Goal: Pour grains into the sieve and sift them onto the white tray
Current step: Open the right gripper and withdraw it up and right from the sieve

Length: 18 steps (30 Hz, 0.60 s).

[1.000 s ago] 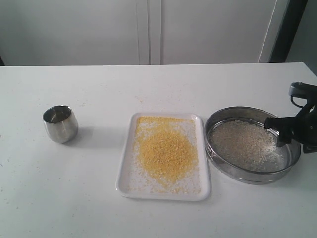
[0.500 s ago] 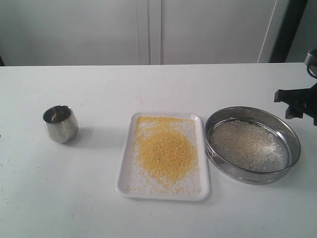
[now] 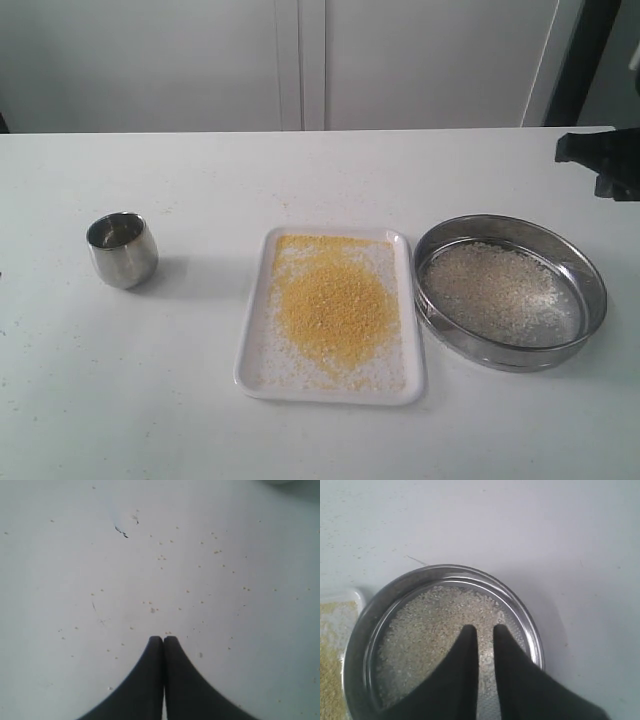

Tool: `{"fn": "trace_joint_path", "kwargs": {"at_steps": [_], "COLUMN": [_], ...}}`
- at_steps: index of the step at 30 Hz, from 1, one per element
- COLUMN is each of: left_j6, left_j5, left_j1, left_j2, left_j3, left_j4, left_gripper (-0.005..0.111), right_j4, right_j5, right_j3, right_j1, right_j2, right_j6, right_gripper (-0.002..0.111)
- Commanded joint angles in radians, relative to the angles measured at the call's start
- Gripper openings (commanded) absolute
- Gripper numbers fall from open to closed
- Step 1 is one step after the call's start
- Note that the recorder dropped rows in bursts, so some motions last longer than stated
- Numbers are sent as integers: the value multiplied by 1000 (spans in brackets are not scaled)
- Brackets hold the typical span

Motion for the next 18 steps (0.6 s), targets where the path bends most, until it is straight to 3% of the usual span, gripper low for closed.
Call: {"fn": "trace_joint_path", "kwargs": {"at_steps": [1, 9, 18], "left_j6": [-3, -3, -3], "left_j5": [15, 15, 15], "left_j1": [4, 4, 4], "left_j2": [-6, -6, -6], "left_j3": [-6, -6, -6], "left_j4": [-5, -5, -5], "left_gripper": [0, 0, 0], "right_j4": [5, 5, 1], "right_j5": [16, 22, 114], "right_j3": [-3, -3, -1], "right_j1": [50, 125, 139], "right_j2": [-32, -51, -115], "right_j6": [-57, -82, -117], "right_gripper": [2, 0, 0]}}
